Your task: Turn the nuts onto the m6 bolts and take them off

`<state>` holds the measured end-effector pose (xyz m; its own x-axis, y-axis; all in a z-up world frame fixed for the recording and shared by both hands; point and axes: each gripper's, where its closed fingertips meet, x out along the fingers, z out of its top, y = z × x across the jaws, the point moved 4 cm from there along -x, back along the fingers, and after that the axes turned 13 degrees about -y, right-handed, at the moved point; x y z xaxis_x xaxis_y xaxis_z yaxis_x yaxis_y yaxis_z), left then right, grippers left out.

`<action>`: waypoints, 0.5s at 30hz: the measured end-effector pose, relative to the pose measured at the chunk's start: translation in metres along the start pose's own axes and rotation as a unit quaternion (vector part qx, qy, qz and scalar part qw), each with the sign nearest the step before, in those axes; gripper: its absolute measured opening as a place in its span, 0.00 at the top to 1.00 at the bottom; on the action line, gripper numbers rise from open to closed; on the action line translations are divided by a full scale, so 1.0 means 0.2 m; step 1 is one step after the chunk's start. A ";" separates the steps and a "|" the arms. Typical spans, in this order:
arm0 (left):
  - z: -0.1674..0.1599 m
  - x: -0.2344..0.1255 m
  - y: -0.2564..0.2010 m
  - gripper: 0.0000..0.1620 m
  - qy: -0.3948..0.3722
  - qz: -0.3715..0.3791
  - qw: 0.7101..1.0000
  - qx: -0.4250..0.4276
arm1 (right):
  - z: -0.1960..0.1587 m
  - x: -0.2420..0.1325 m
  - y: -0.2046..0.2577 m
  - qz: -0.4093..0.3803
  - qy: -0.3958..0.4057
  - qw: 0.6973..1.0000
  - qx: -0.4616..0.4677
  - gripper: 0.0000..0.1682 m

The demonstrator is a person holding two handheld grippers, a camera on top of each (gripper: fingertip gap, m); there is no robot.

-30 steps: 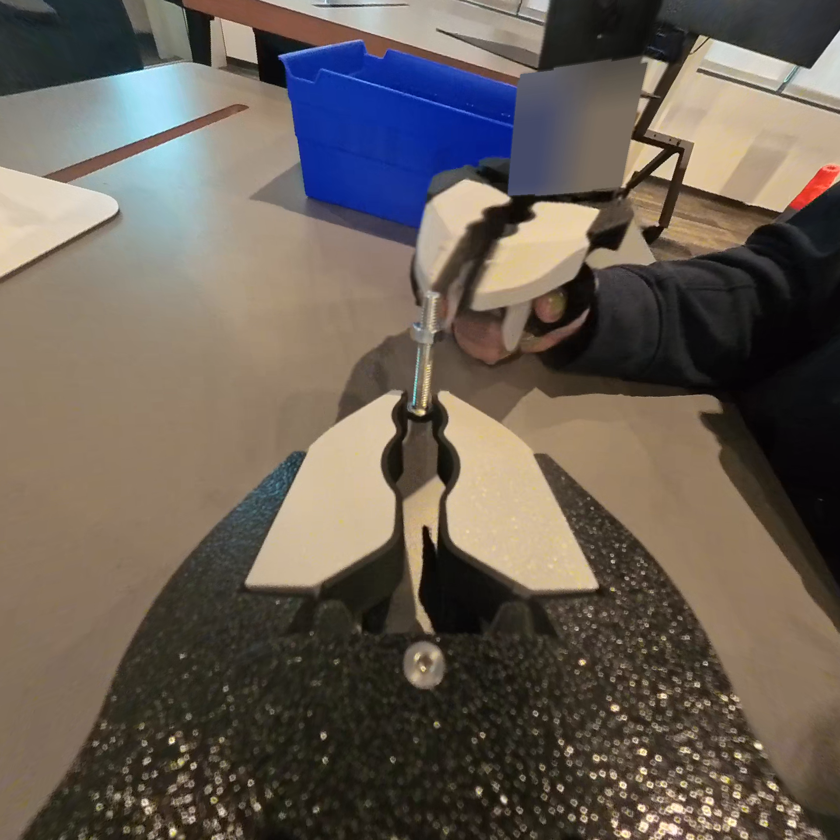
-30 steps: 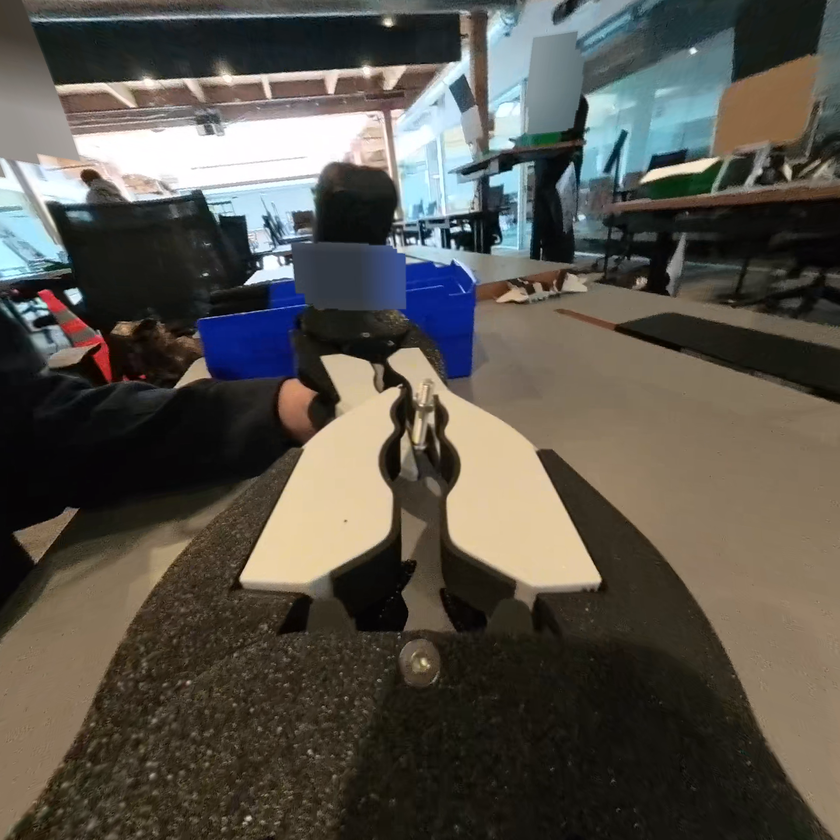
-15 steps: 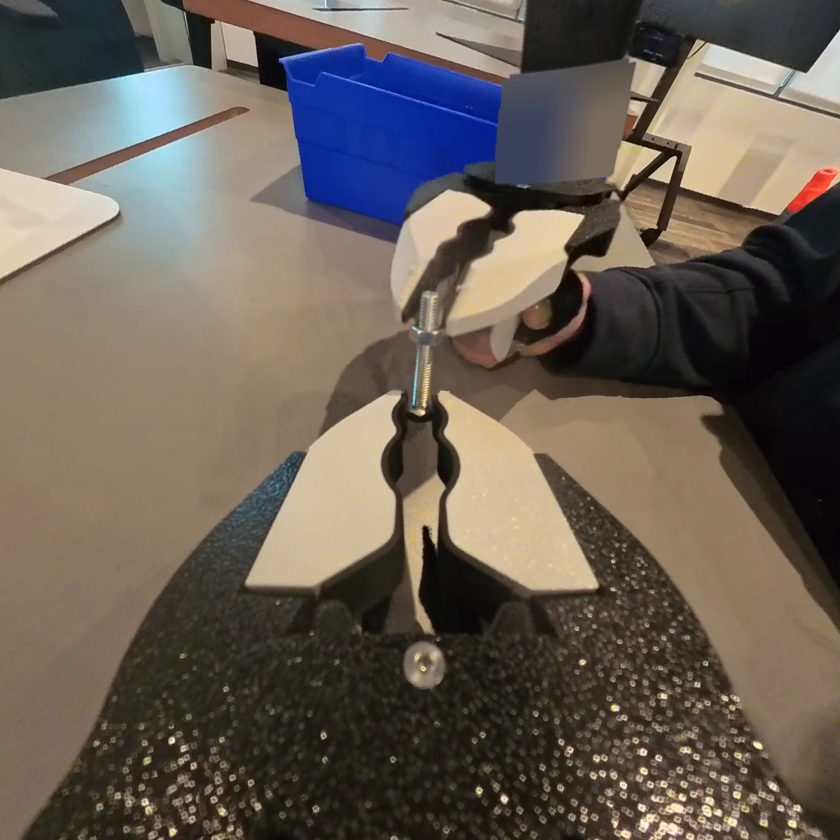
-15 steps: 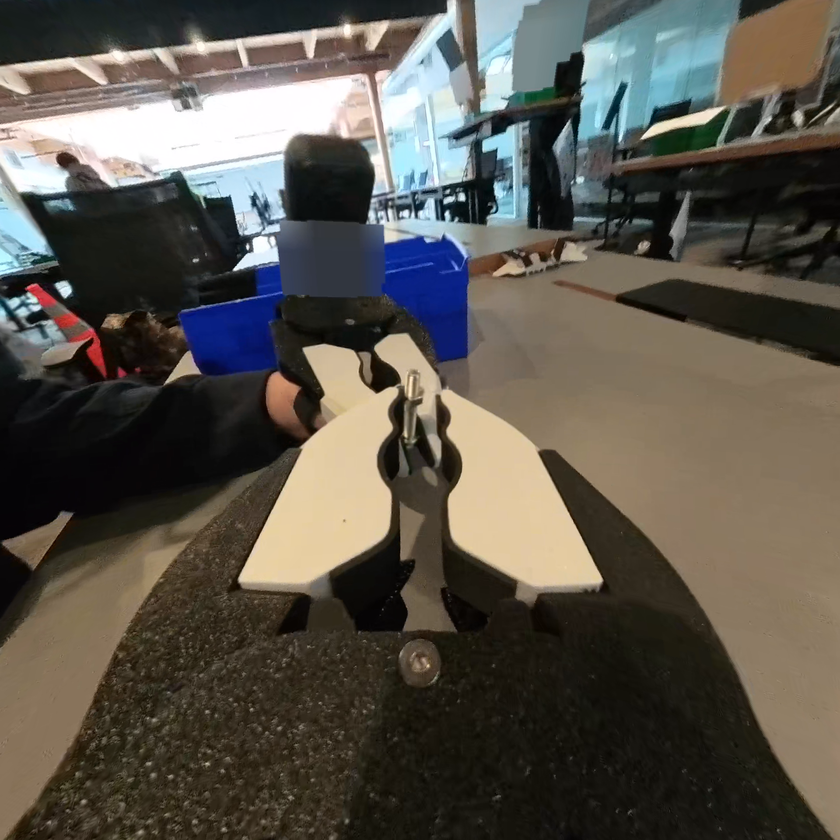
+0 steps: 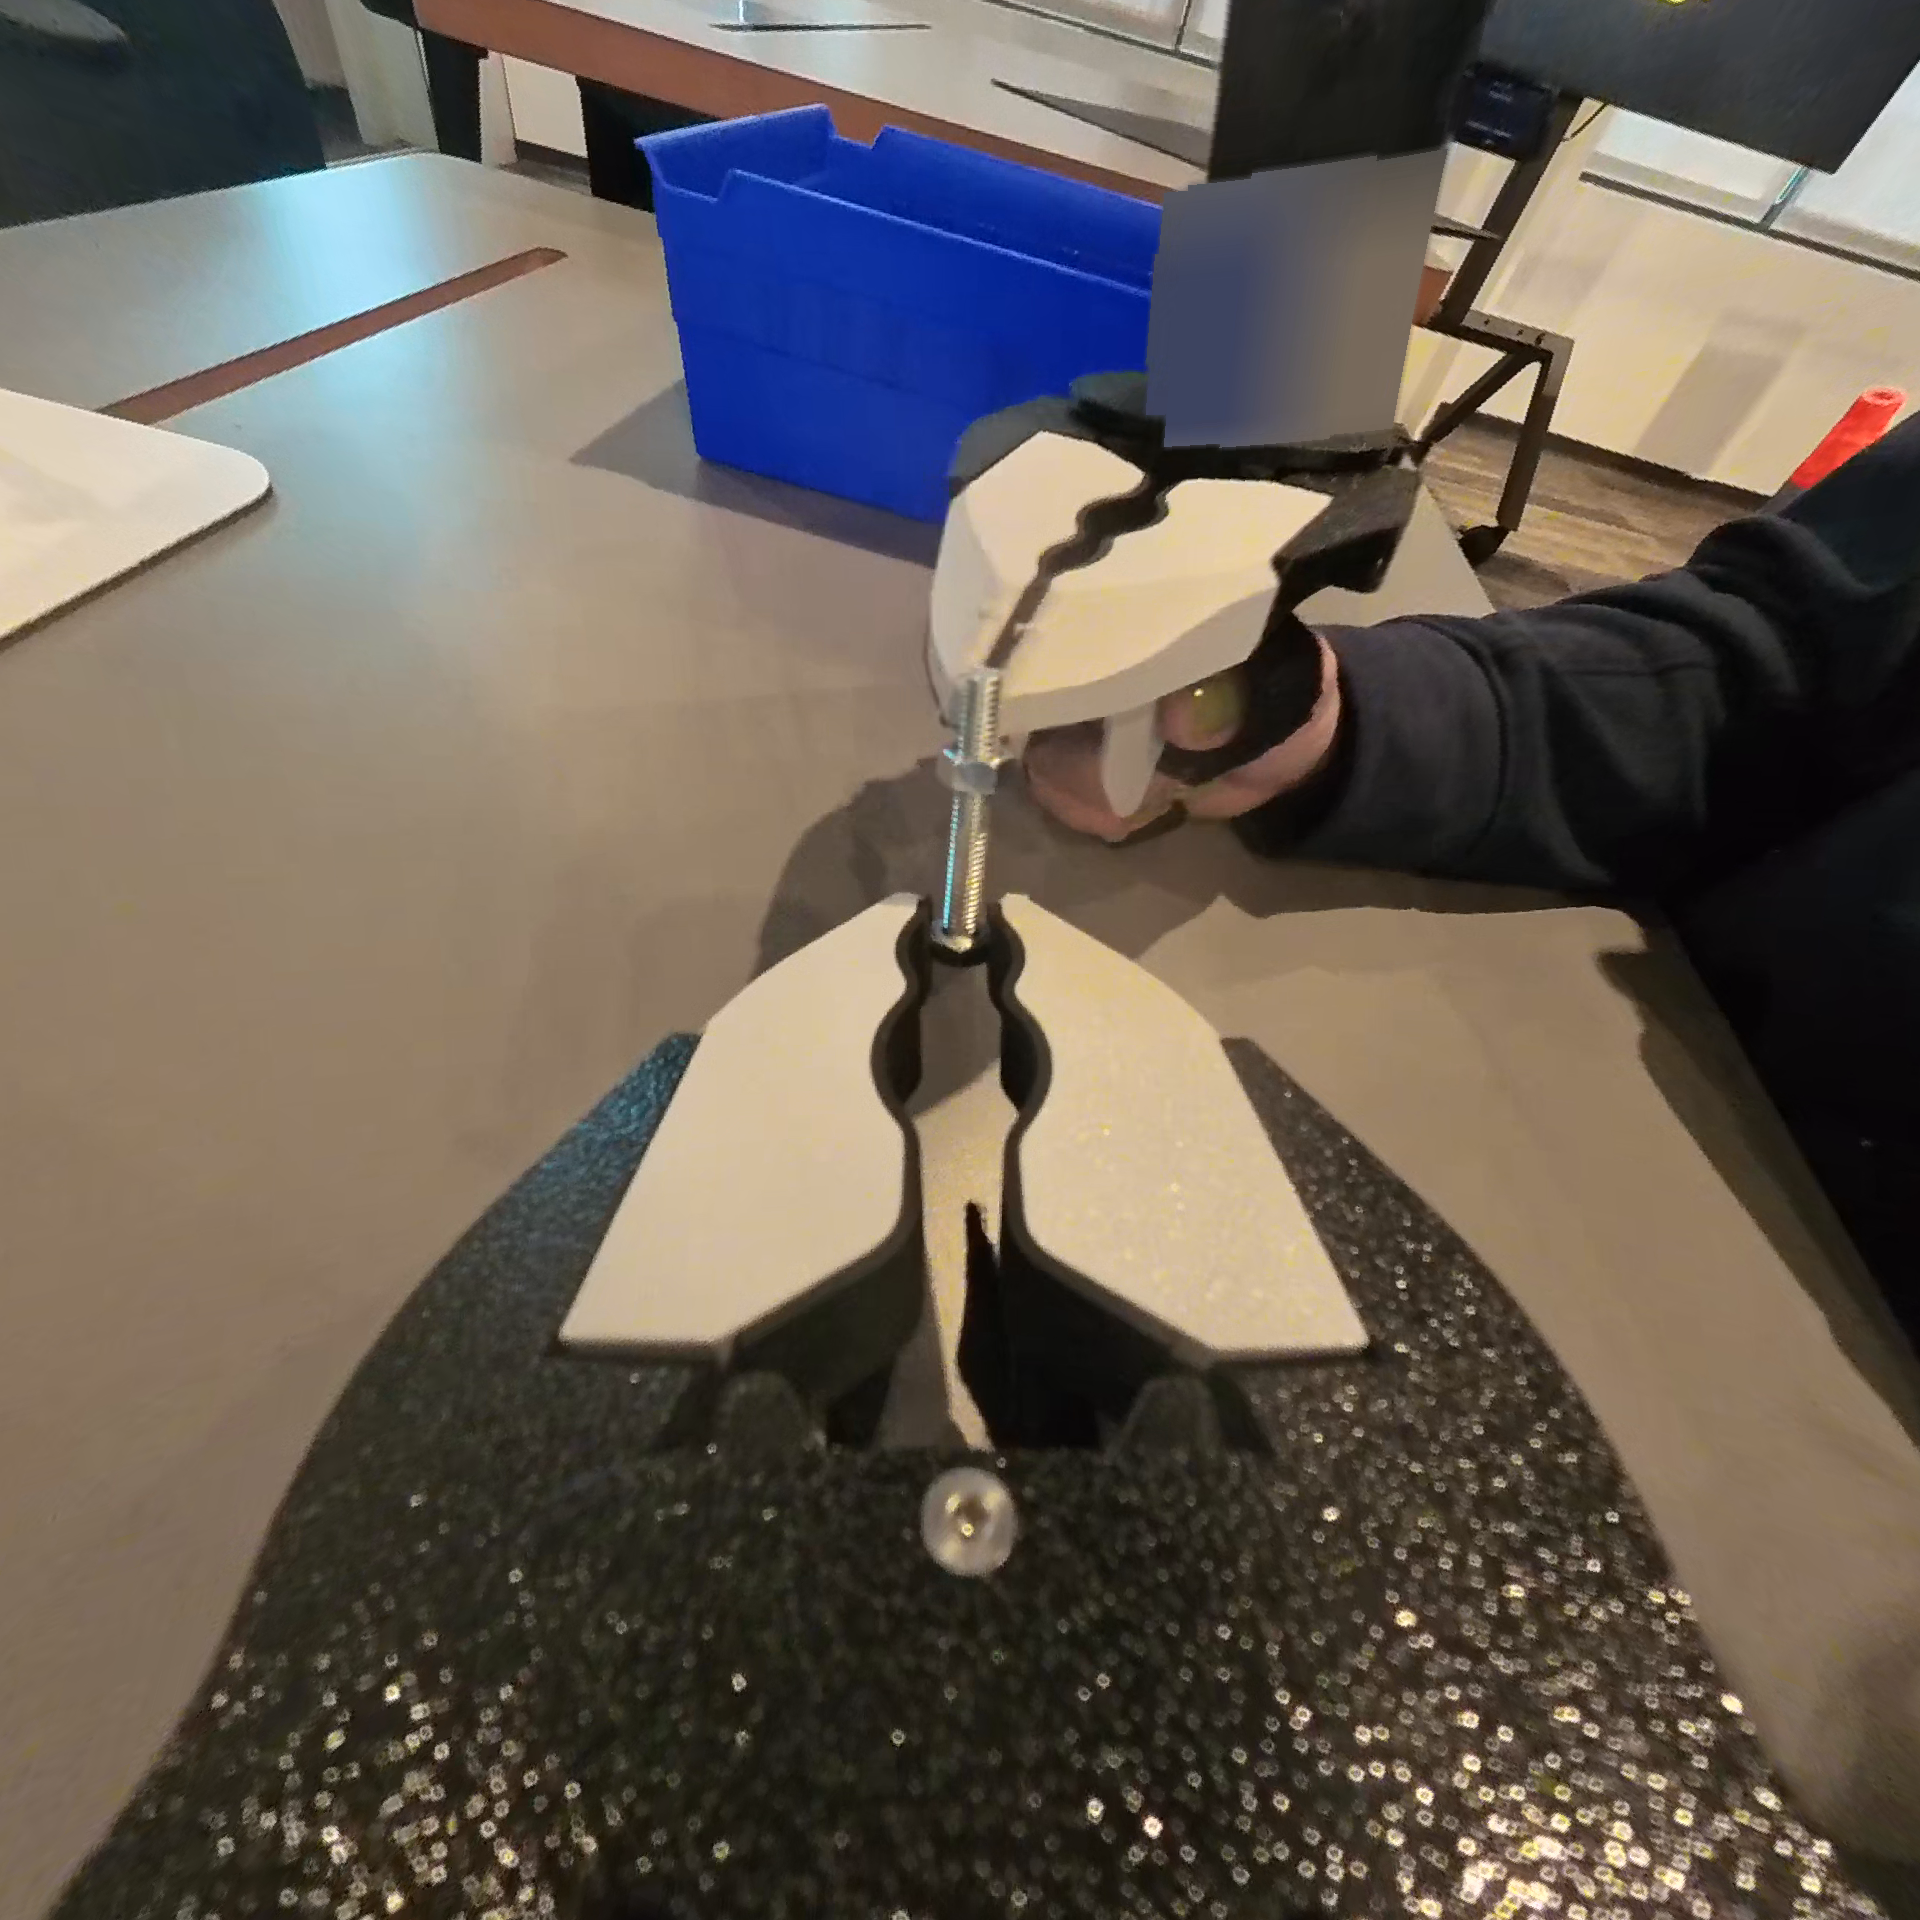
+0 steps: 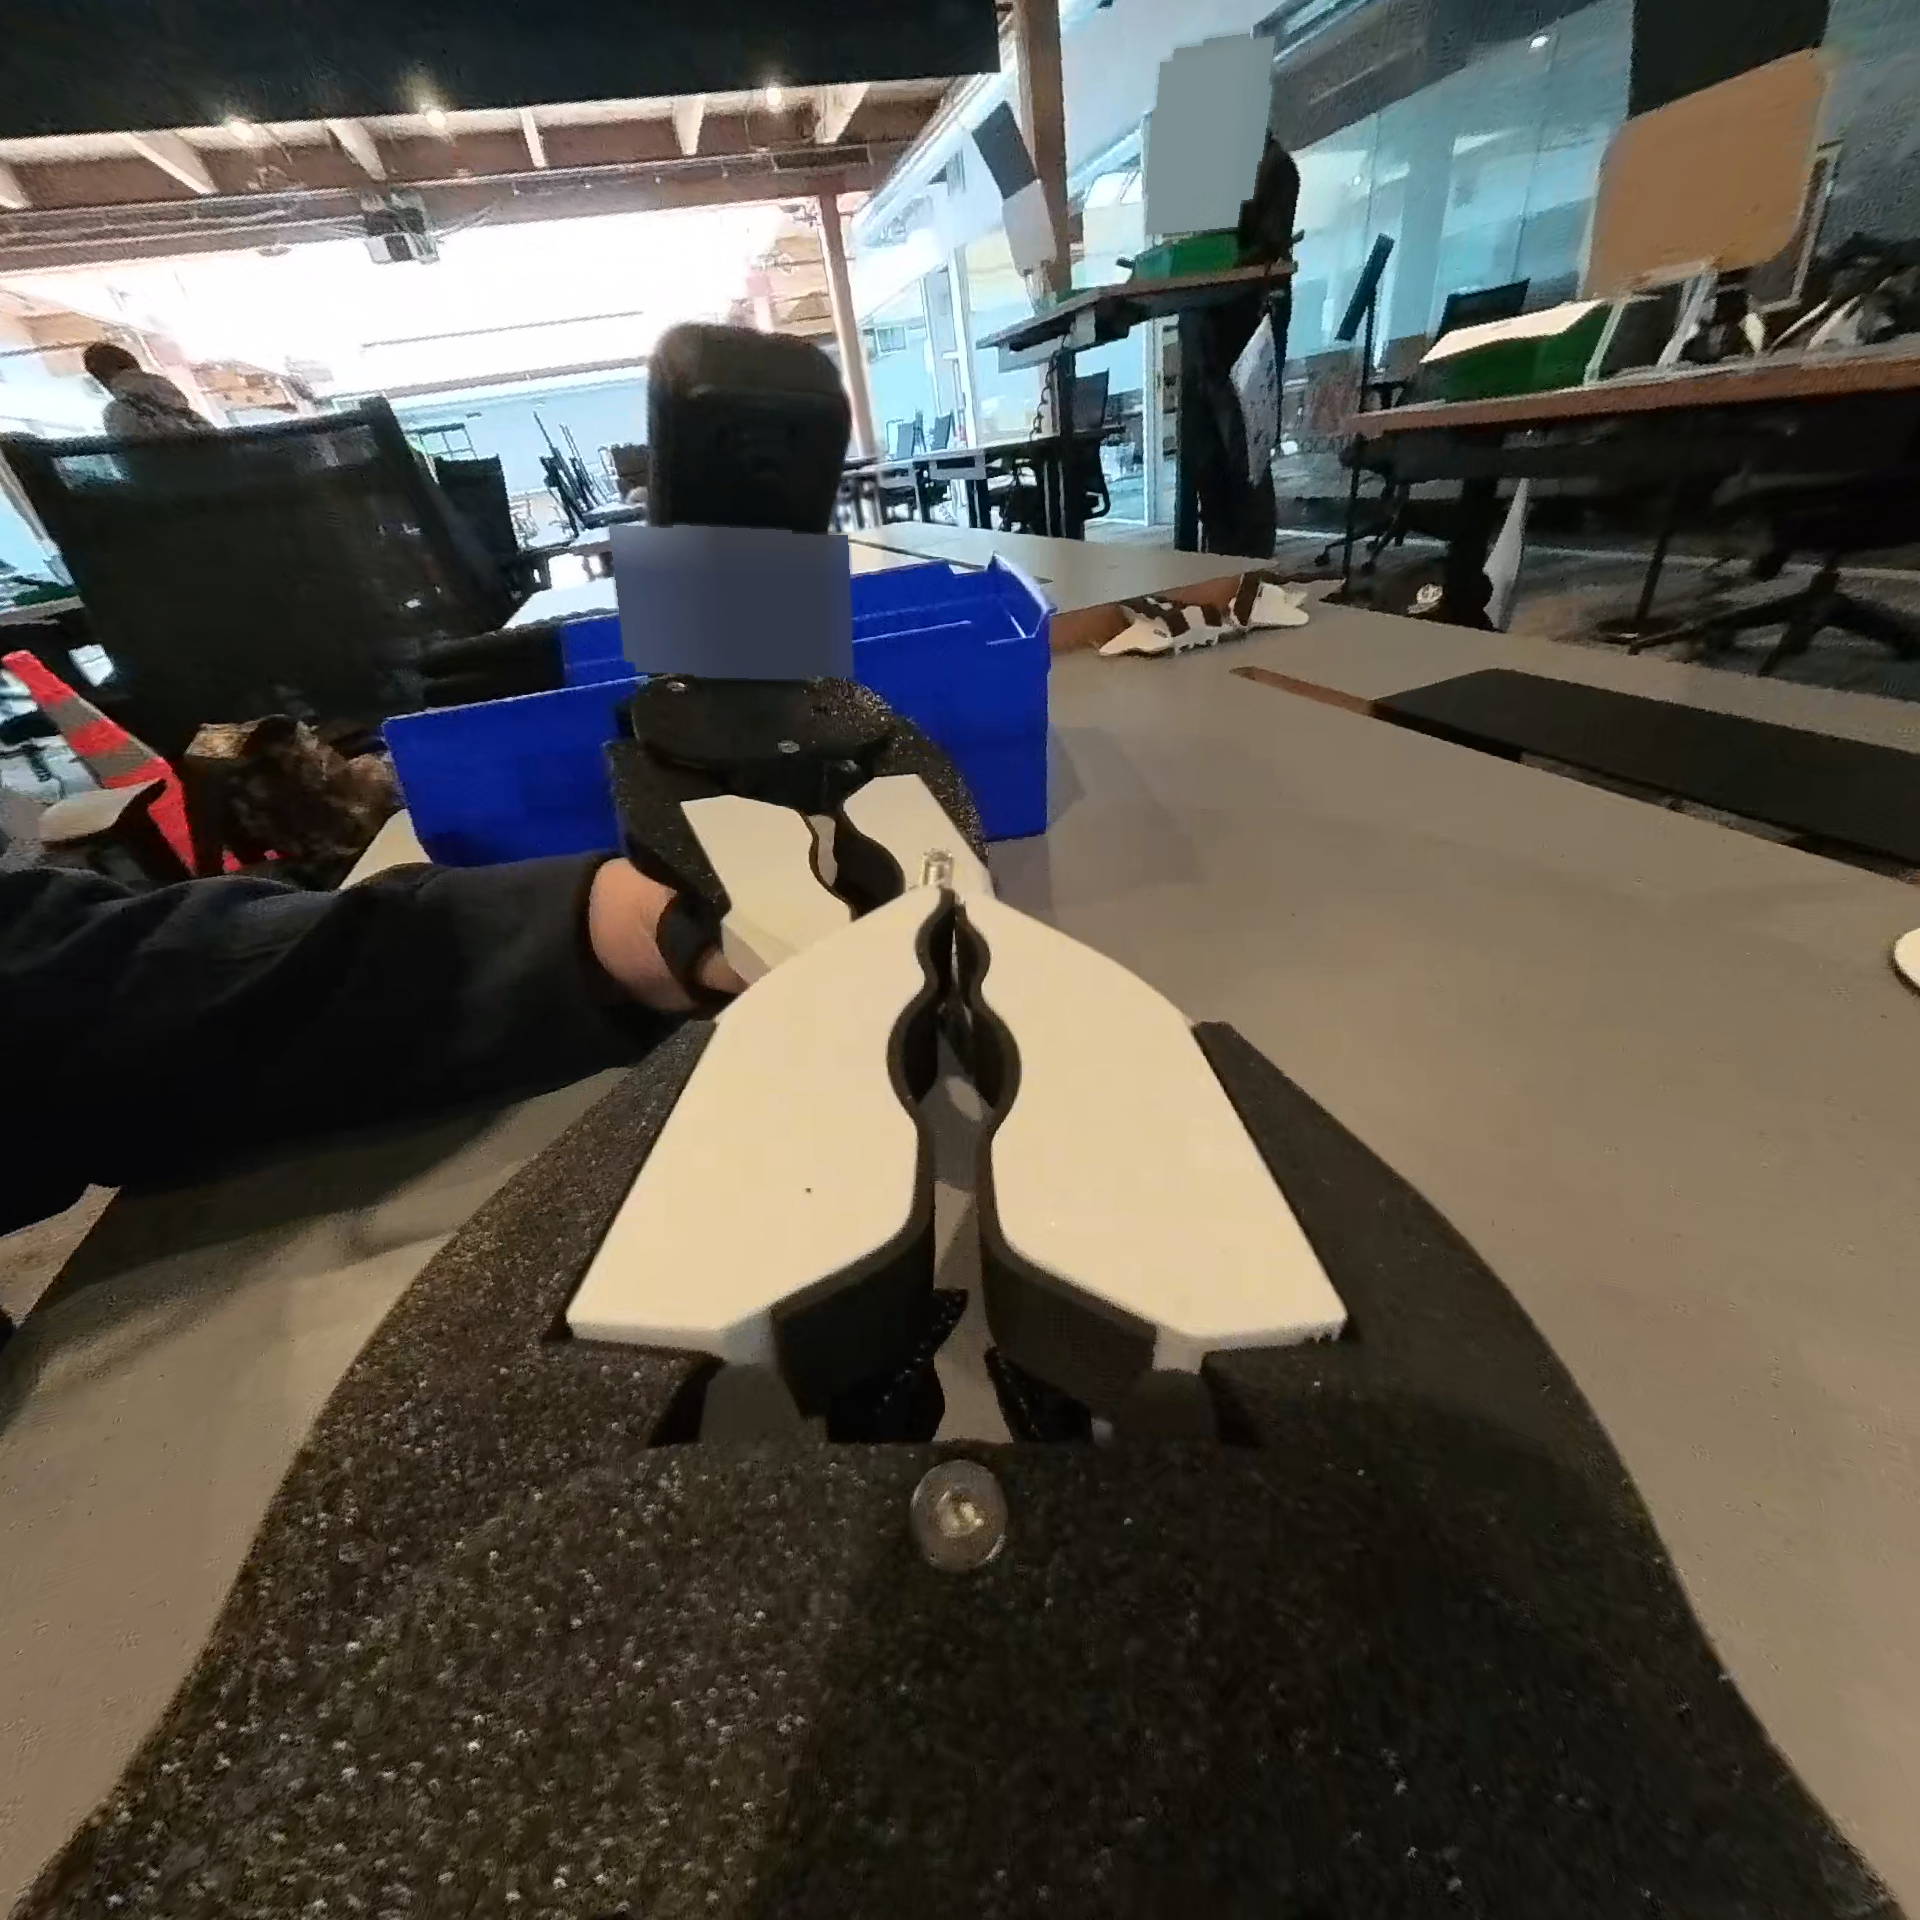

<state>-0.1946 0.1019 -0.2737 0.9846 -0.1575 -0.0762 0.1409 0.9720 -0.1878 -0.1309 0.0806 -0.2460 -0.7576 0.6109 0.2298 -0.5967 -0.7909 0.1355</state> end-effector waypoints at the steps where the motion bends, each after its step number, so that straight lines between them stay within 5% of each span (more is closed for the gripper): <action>1: 0.00 0.00 0.00 0.94 0.000 0.000 1.000 -0.001 | 0.00 0.00 0.00 -0.004 -0.004 1.000 -0.004 1.00; 5: 0.00 0.00 0.00 0.94 0.000 0.000 1.000 -0.001 | -0.01 0.00 -0.01 -0.012 0.007 1.000 0.001 1.00; 9: 0.00 0.00 0.00 0.94 -0.002 0.000 1.000 -0.004 | -0.03 0.00 0.10 0.082 0.024 0.996 -0.021 1.00; 15: 0.00 0.00 0.00 0.94 -0.003 -0.002 1.000 -0.004 | -0.01 -0.01 0.00 0.005 0.009 1.000 0.001 1.00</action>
<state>-0.1952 0.1024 -0.2734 0.9847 -0.1596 -0.0702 0.1432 0.9700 -0.1966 -0.1309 0.0792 -0.2477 -0.7677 0.6039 0.2144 -0.5890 -0.7968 0.1349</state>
